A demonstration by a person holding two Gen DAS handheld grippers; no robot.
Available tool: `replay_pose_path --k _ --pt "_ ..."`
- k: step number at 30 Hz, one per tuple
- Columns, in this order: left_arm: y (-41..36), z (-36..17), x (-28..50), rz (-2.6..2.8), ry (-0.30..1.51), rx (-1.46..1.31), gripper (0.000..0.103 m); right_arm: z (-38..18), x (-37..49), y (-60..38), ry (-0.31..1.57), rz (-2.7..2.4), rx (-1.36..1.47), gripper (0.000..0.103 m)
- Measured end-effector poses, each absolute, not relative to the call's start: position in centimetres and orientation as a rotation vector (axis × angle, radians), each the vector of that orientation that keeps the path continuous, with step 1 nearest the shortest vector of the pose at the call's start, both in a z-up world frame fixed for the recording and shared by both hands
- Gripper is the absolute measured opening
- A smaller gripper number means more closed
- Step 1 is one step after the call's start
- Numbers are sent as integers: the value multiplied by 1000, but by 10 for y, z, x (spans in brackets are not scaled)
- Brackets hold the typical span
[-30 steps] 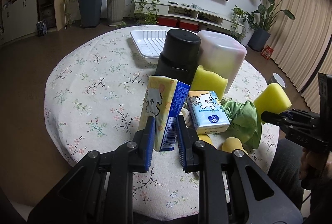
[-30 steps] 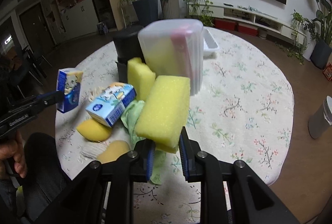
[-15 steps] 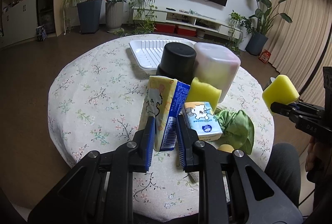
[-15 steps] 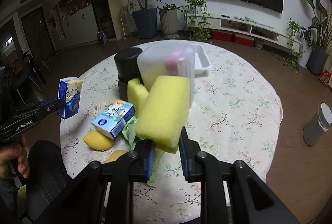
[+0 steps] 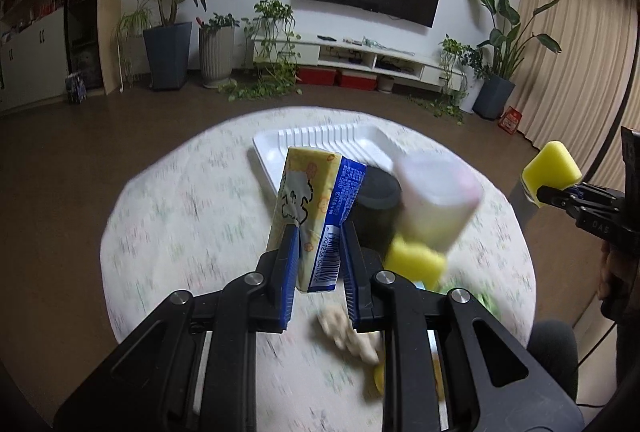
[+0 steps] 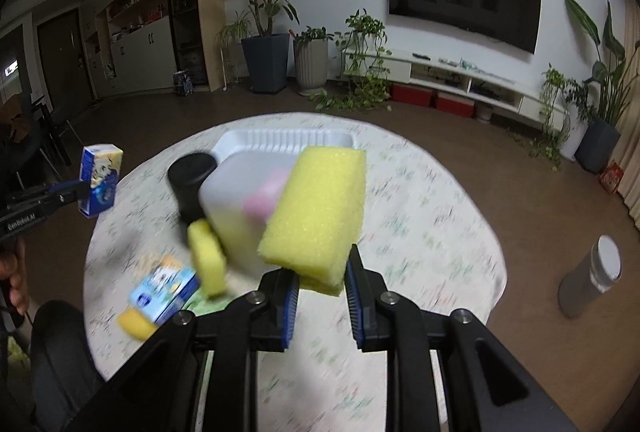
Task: Organize soft objects
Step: 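Carry the tissue pack and sponge over the white plastic tray with both tools, then open the left tool over the tray while the right tool releases the sponge there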
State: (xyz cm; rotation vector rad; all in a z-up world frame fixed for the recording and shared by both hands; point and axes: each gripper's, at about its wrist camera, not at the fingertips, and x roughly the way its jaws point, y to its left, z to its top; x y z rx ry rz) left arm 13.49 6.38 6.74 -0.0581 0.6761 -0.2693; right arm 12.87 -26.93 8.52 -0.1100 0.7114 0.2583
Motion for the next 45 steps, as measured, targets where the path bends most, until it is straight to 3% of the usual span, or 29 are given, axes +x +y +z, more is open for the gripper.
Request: replay_pose_path --k 14,26,35,40,42,45 --pt "45 66 271 -321 723 15 18 88 290 -257 803 365 -178 23" --pt "23 0 359 -352 851 98 18 19 402 -205 972 552 -288 23" --pt "7 -23 380 -361 893 144 20 -28 426 -197 1052 568 -363 24" --pt "8 -20 387 -345 905 121 25 -39 429 -201 1070 559 -379 26" --pt "8 -20 387 -335 909 118 38 -38 427 -203 1063 548 -376 27" --pt "10 -14 381 -335 895 105 58 -31 424 -210 1044 536 -348 49"
